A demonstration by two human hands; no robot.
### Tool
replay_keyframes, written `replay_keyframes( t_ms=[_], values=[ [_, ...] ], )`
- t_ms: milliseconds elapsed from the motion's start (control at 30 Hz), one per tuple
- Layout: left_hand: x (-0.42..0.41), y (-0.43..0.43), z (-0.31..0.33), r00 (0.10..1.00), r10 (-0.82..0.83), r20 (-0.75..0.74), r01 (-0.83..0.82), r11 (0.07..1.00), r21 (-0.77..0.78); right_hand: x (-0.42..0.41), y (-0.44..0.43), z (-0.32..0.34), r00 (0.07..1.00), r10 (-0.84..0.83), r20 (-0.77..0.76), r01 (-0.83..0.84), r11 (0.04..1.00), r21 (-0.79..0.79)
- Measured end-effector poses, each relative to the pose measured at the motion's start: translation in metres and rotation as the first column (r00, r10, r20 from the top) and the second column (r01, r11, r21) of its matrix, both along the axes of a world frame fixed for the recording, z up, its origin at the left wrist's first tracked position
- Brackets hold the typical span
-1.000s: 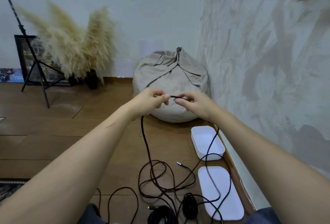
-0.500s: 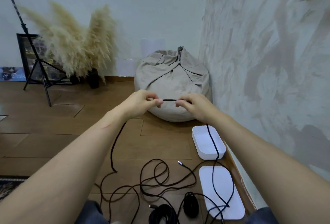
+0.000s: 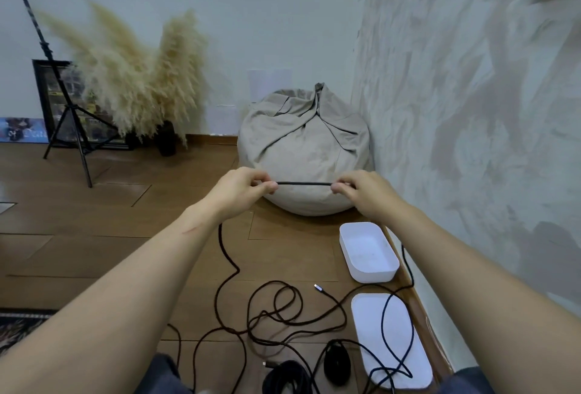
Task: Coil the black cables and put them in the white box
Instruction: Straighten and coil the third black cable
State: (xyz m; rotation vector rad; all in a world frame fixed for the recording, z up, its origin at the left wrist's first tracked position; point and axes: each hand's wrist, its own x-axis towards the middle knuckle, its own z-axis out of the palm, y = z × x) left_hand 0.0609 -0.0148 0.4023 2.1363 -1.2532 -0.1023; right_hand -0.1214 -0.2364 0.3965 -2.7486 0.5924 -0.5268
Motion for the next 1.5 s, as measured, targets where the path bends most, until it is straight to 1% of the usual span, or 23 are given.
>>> replay_keyframes(
  t_ms=[67,200,267,367,433,667,767,833,900,1000,1033,1100,1200,1267,1367,1433,1500],
  values=[
    [-0.001,0.000,-0.004,1.000,-0.010,0.017,0.010,1.000,0.026,-0.004,-0.001,-0.008,0.999,0.004,-0.048,-0.003,1.000,0.011],
    [-0.028,-0.018,-0.013,0.991,-0.105,0.083,0.101,0.994,0.052,0.013,0.032,-0.005,0.985,0.148,-0.092,-0.153,0.987,-0.053],
    [-0.030,-0.020,-0.016,0.989,-0.115,0.093,0.110,0.993,0.052,0.017,0.037,-0.005,0.978,0.176,-0.110,-0.184,0.981,-0.067],
    [-0.019,-0.012,-0.018,0.996,-0.074,0.058,0.071,0.996,0.059,0.010,0.020,-0.008,0.991,0.090,-0.100,-0.097,0.993,-0.071],
    [-0.014,-0.009,-0.020,0.997,-0.059,0.042,0.057,0.998,0.040,0.006,0.013,-0.010,0.994,0.066,-0.092,-0.072,0.995,-0.067],
    [-0.021,-0.019,-0.018,0.994,-0.089,0.058,0.089,0.996,-0.001,0.013,0.031,-0.003,0.987,0.157,-0.029,-0.157,0.988,0.012],
    [-0.012,-0.015,-0.021,0.998,-0.050,0.041,0.051,0.999,-0.007,0.008,0.019,-0.002,0.998,0.070,0.005,-0.070,0.998,0.009],
    [-0.008,-0.013,-0.024,0.999,-0.021,0.039,0.021,1.000,-0.007,0.005,0.013,-0.006,1.000,0.027,-0.007,-0.027,1.000,0.000],
    [-0.013,-0.016,-0.025,0.998,-0.022,0.056,0.023,1.000,-0.008,0.006,0.018,-0.009,0.998,0.054,-0.032,-0.054,0.999,0.008],
    [-0.025,-0.022,-0.026,0.994,-0.072,0.086,0.072,0.997,0.007,0.013,0.032,-0.007,0.990,0.138,-0.040,-0.137,0.990,0.011],
    [-0.026,-0.023,-0.025,0.993,-0.077,0.085,0.077,0.997,0.007,0.014,0.032,-0.005,0.990,0.138,-0.024,-0.138,0.990,0.006],
    [-0.022,-0.023,-0.023,0.996,-0.057,0.070,0.058,0.998,-0.007,0.012,0.025,-0.003,0.996,0.086,0.011,-0.086,0.996,0.006],
    [-0.015,-0.017,-0.025,0.997,-0.013,0.075,0.013,1.000,0.000,0.000,0.007,-0.010,0.999,0.037,-0.002,-0.037,0.999,0.033],
    [-0.017,-0.017,-0.027,0.995,-0.015,0.095,0.015,1.000,0.002,-0.005,0.005,-0.013,0.997,0.065,-0.032,-0.063,0.997,0.044],
    [-0.028,-0.022,-0.025,0.992,-0.062,0.106,0.064,0.998,-0.013,-0.002,0.013,-0.010,0.991,0.124,-0.044,-0.122,0.992,0.030],
    [-0.027,-0.023,-0.021,0.993,-0.077,0.094,0.080,0.996,-0.027,0.000,0.016,-0.004,0.992,0.127,-0.010,-0.127,0.992,0.010],
    [-0.019,-0.018,-0.019,0.995,-0.048,0.082,0.051,0.998,-0.035,-0.001,0.007,-0.003,0.997,0.058,0.044,-0.058,0.998,0.011]
  ],
)
